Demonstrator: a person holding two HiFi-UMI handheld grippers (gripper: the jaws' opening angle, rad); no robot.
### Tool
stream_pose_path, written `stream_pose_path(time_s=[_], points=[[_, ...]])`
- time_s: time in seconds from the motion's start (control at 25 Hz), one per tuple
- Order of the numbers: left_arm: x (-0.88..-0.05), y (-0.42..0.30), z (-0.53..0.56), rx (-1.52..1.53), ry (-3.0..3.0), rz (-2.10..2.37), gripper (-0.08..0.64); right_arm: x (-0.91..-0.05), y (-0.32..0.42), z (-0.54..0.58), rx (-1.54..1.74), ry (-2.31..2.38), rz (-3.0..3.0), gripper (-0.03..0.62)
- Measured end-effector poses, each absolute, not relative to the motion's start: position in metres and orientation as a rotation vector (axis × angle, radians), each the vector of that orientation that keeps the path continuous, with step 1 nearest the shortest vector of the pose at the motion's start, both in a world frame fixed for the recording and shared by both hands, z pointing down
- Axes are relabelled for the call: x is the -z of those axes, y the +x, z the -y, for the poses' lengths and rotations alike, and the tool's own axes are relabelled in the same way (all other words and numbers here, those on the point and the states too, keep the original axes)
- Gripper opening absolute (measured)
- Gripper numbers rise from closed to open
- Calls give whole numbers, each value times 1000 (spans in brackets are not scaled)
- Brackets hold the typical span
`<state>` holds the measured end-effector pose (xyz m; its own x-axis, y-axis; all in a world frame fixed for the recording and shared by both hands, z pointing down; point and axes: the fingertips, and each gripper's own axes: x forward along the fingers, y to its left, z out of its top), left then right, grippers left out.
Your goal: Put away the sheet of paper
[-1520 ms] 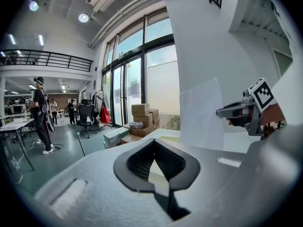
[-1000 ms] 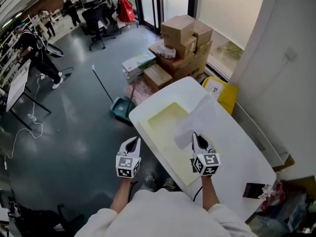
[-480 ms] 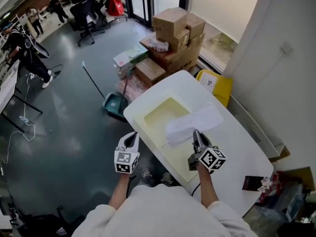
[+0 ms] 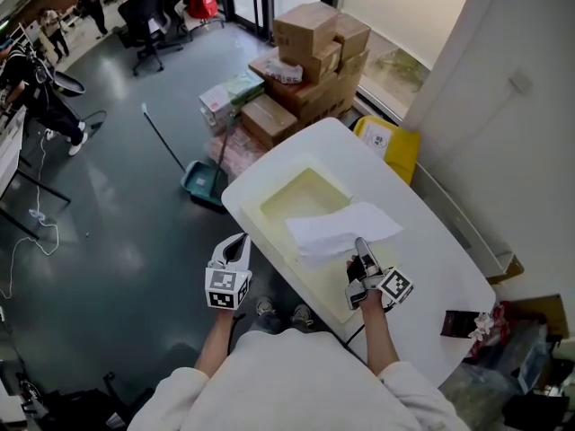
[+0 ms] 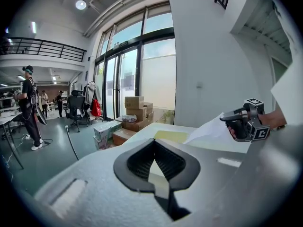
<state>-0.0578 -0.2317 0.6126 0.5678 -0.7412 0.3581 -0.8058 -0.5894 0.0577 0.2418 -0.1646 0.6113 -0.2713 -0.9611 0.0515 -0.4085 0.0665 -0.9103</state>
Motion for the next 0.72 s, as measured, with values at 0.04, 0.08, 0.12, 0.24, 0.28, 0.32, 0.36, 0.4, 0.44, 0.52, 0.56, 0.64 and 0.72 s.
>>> stream_pose_path(time_s=[0.04,0.08,0.12,0.24,0.28,0.32,0.36,0.4,0.44,0.52,0.56,0.64,0.72], points=[[-613,-57,231,-442,2587,1290,6,-614,240,163,1187,-1359,-1758,2],[-614,-56,231,-444,2589,1285,6,-616,238,162,1190,-1353,-1783,2],[-614,-55,231,-445,2592,1280,6,-619,235,160,1198,-1348,-1803,2],[-615,-52,231,-447,2600,1265,6,-640,231,156,1274,-1332,-1804,2],[-616,-52,230,-450,2601,1261,6,-647,231,154,1296,-1333,-1803,2],[-616,-51,229,-453,2601,1257,6,-654,231,153,1313,-1334,-1803,2],[-616,-52,229,-456,2601,1256,6,-661,231,152,1329,-1334,-1801,2],[-616,-53,229,-457,2600,1257,6,-668,232,151,1346,-1332,-1798,2],[-617,-54,229,-458,2598,1259,6,-675,232,151,1364,-1328,-1793,2],[-617,-56,230,-462,2593,1266,6,-691,234,150,1403,-1335,-1780,2],[-618,-58,229,-465,2590,1269,6,-700,236,148,1427,-1346,-1767,2],[-618,-61,229,-468,2586,1276,6,-713,238,146,1474,-1365,-1738,2],[-618,-65,230,-467,2580,1285,6,-723,237,144,1508,-1361,-1731,2]])
